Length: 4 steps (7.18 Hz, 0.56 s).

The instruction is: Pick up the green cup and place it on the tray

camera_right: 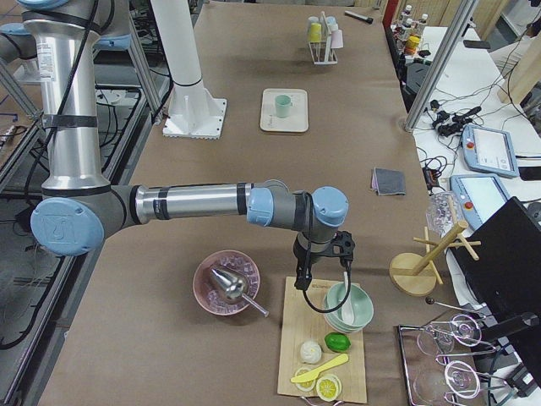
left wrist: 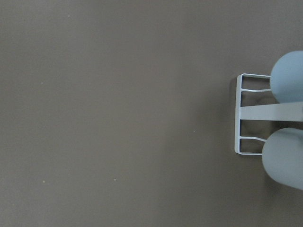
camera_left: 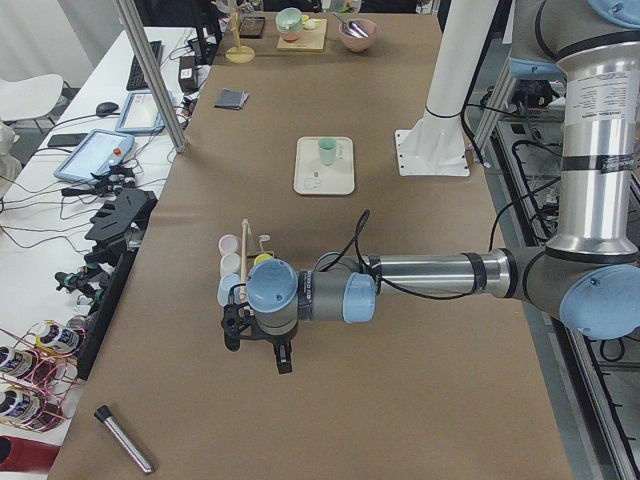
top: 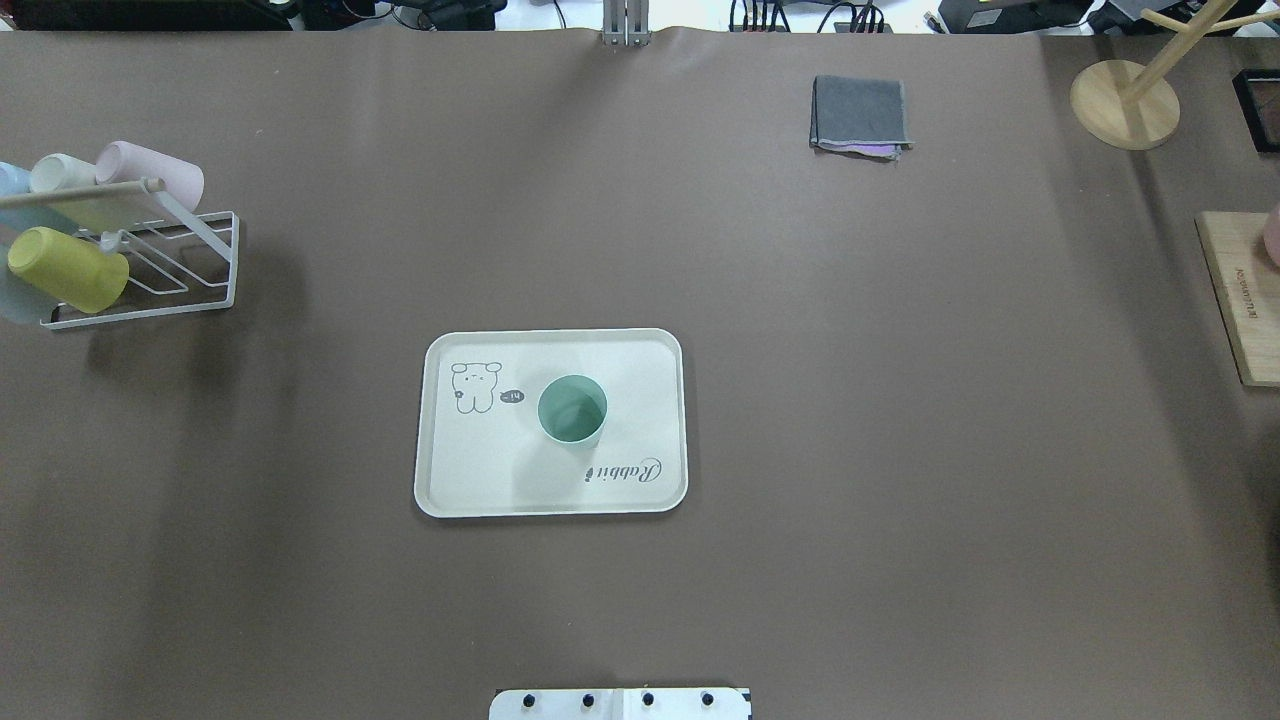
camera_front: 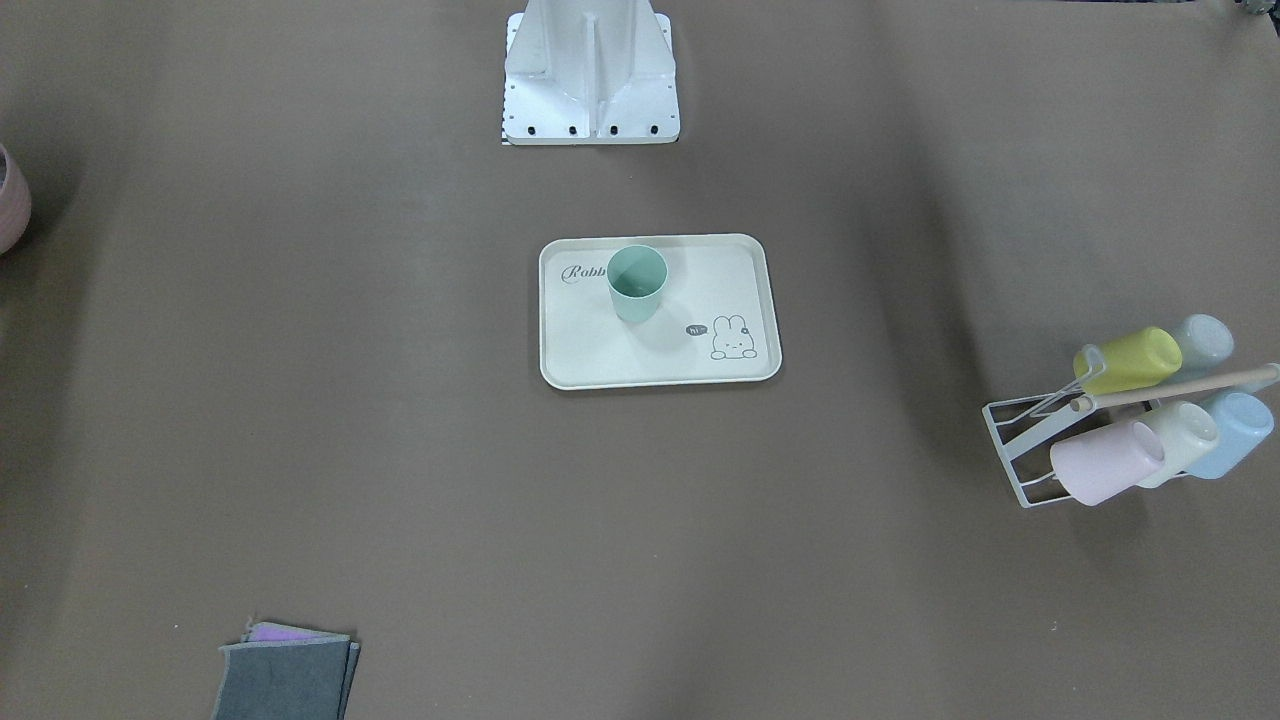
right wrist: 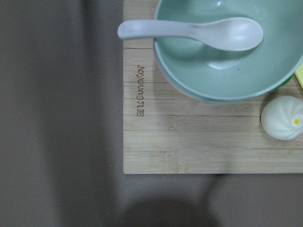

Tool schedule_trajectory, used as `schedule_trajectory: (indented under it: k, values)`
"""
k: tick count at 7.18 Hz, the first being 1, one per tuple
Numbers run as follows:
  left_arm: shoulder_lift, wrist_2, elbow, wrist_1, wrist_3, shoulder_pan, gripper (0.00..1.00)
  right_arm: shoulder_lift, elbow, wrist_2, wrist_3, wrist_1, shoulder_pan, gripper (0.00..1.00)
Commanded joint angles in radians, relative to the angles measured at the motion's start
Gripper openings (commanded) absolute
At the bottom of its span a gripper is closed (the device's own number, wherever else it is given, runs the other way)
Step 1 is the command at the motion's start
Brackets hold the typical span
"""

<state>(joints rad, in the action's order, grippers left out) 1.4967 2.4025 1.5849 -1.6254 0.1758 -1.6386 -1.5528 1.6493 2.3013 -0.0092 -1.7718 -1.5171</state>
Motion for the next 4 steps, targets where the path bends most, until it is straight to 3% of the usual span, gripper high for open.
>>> schedule_trajectory:
  k: [1,4]
  values:
    - [-0.02,-0.006,0.003,-0.005,-0.002,-0.009,0.98,-0.003,0.0,0.001,0.0,0.0,0.0,1.0]
    - [-0.007,-0.005,0.021,-0.005,-0.001,-0.009,0.98,-0.003,0.0,0.001,0.0,0.0,0.0,1.0]
